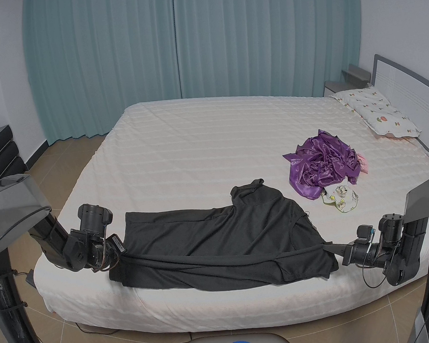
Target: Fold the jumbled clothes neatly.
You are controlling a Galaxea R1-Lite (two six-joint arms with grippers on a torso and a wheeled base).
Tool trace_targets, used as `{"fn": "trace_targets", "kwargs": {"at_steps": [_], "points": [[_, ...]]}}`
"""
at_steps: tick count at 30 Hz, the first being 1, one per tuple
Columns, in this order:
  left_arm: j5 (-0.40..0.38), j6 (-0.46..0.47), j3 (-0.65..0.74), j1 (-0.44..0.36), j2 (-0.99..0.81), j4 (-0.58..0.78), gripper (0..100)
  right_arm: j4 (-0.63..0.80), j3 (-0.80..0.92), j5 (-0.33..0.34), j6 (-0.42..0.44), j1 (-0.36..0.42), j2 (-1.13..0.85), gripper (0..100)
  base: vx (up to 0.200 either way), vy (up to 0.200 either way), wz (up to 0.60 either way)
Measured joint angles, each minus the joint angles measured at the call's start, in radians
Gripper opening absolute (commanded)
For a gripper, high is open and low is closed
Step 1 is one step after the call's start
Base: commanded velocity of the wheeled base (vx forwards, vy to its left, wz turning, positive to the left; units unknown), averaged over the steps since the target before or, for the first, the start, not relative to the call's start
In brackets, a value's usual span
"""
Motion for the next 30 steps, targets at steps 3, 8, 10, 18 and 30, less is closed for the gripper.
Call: {"fn": "trace_targets", "kwargs": {"at_steps": [3, 8, 10, 18, 30], "points": [[0.000, -0.001, -0.046, 0.000, 0.041, -0.001, 0, 0.000, -0.036, -0.023, 0.048, 0.006, 0.017, 0, 0.000, 0.000, 0.00], [0.000, -0.002, -0.085, 0.000, 0.080, 0.027, 0, 0.000, -0.065, -0.031, 0.066, 0.009, 0.029, 0, 0.000, 0.000, 0.00], [0.000, -0.005, -0.091, 0.000, 0.086, 0.048, 0, 0.000, -0.065, -0.030, 0.068, 0.008, 0.028, 0, 0.000, 0.000, 0.00], [-0.016, -0.033, -0.066, 0.006, 0.024, 0.117, 0, 0.000, -0.008, -0.017, 0.070, -0.008, -0.019, 0, 0.000, 0.000, 0.00], [-0.149, -0.028, 0.060, 0.006, -0.264, 0.371, 0, 0.000, 0.178, 0.036, 0.059, -0.046, -0.172, 0, 0.000, 0.000, 0.00]]}}
